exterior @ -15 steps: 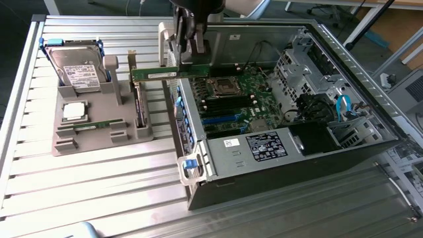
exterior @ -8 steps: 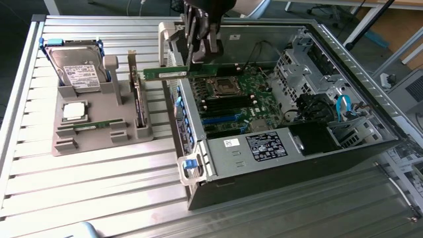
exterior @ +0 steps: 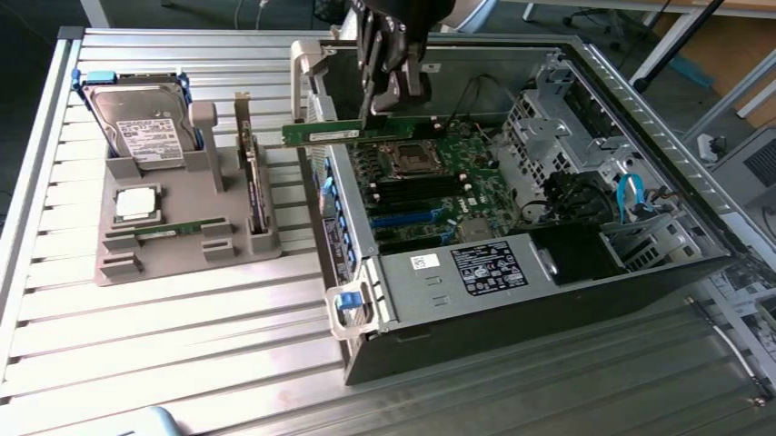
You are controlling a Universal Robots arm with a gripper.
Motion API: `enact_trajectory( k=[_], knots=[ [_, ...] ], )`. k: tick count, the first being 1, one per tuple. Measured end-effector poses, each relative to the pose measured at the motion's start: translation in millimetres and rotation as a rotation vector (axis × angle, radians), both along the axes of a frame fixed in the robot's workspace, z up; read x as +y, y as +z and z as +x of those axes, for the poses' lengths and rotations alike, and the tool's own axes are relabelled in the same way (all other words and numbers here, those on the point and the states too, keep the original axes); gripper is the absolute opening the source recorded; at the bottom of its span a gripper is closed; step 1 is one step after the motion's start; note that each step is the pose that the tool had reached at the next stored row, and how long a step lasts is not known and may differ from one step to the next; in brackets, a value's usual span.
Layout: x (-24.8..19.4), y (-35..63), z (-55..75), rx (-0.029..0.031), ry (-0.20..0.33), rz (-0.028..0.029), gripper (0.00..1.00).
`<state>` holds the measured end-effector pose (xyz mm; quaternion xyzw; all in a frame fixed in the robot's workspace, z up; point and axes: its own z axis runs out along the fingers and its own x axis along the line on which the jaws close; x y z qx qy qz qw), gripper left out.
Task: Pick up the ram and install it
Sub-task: 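Pick up the ram and move it above insertion slot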
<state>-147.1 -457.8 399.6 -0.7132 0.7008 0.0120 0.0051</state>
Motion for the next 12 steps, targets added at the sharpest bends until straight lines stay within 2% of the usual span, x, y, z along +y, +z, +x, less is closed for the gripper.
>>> enact_trajectory(
  k=[12],
  knots=[
    [0.0, 0.0, 26.8, 0.0000, 0.000, 0.0000, 0.12]
  ],
)
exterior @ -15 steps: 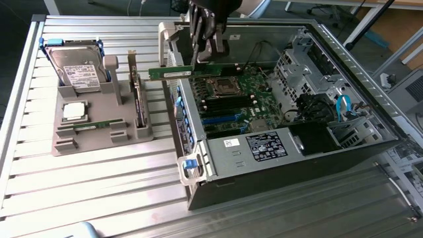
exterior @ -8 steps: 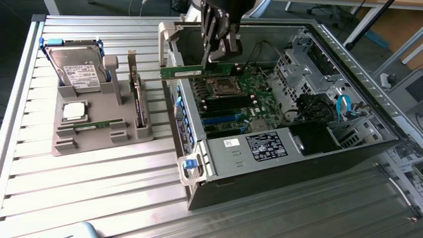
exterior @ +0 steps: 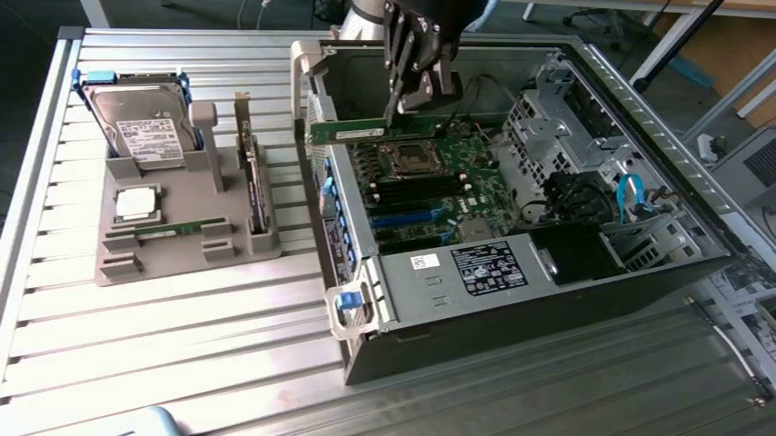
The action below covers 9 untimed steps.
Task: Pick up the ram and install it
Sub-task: 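Pick up the ram and move it above insertion slot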
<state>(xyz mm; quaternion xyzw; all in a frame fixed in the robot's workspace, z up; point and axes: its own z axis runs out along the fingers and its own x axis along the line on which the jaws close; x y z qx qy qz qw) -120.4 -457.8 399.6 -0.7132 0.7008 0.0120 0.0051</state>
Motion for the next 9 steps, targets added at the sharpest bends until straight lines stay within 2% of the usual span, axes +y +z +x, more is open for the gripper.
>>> enact_trajectory(
  k=[9],
  knots=[
    [0.0, 0.0, 20.3, 0.0000, 0.000, 0.0000, 0.12]
  ],
)
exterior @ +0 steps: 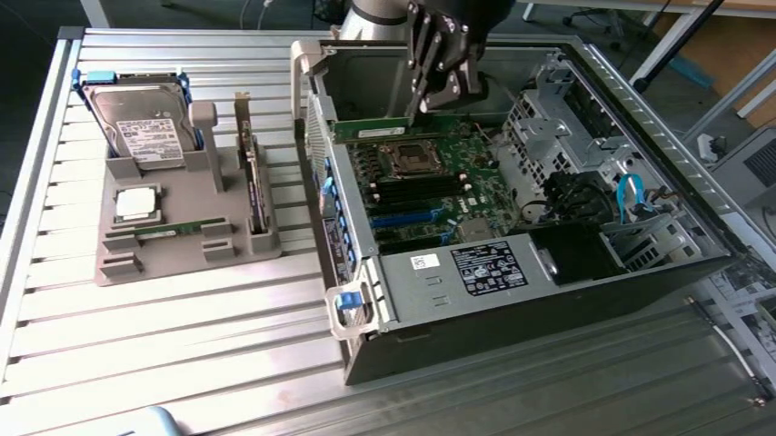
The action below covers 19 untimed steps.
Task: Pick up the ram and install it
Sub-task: 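Pick up the ram and move it above insertion slot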
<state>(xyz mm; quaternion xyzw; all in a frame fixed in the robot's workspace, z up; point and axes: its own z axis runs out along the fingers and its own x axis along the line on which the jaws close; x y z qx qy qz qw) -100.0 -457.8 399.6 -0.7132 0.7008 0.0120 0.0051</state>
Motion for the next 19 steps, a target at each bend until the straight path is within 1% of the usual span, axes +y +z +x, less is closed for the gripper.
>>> enact_trajectory(
  k=[19],
  knots=[
    [0.0, 0.0, 48.2, 0.0000, 0.000, 0.0000, 0.12]
  ],
)
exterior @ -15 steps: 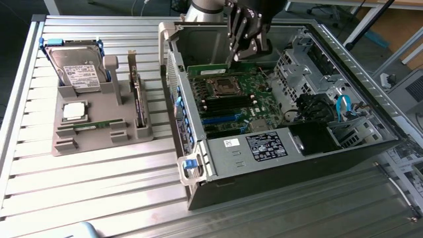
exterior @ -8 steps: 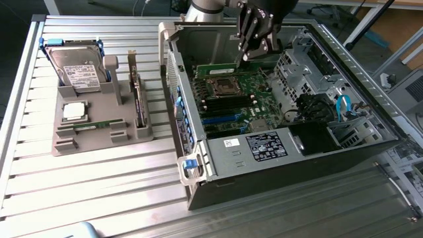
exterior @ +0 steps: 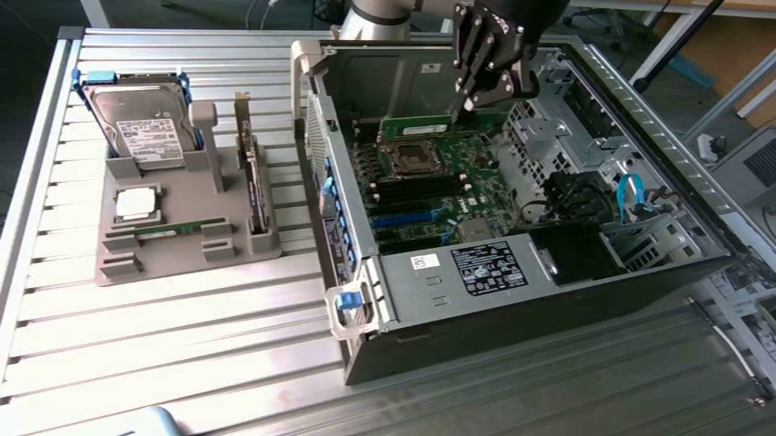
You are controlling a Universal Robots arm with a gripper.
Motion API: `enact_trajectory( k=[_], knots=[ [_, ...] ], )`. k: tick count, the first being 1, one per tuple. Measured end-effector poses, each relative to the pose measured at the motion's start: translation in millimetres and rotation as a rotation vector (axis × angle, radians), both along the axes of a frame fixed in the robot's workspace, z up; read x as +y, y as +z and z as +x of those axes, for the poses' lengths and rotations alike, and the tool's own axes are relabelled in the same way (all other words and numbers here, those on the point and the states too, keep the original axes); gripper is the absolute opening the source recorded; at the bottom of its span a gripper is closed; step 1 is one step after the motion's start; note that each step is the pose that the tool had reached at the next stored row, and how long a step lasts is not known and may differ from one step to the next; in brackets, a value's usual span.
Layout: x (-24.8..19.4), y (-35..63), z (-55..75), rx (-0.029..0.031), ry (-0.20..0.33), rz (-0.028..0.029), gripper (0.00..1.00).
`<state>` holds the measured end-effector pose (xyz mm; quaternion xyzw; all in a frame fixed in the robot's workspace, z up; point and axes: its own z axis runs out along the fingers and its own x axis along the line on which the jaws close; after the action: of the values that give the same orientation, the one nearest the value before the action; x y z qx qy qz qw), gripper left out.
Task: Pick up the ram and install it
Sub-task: 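Pick up the ram and move it above insertion slot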
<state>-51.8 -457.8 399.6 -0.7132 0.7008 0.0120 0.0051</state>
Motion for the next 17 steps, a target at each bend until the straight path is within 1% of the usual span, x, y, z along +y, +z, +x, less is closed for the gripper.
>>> enact_trajectory(
  k=[14, 17],
  knots=[
    [0.0, 0.0, 32.9, 0.0000, 0.000, 0.0001, 0.12],
    [0.0, 0.0, 35.6, 0.0000, 0.000, 0.0000, 0.12]
  ],
)
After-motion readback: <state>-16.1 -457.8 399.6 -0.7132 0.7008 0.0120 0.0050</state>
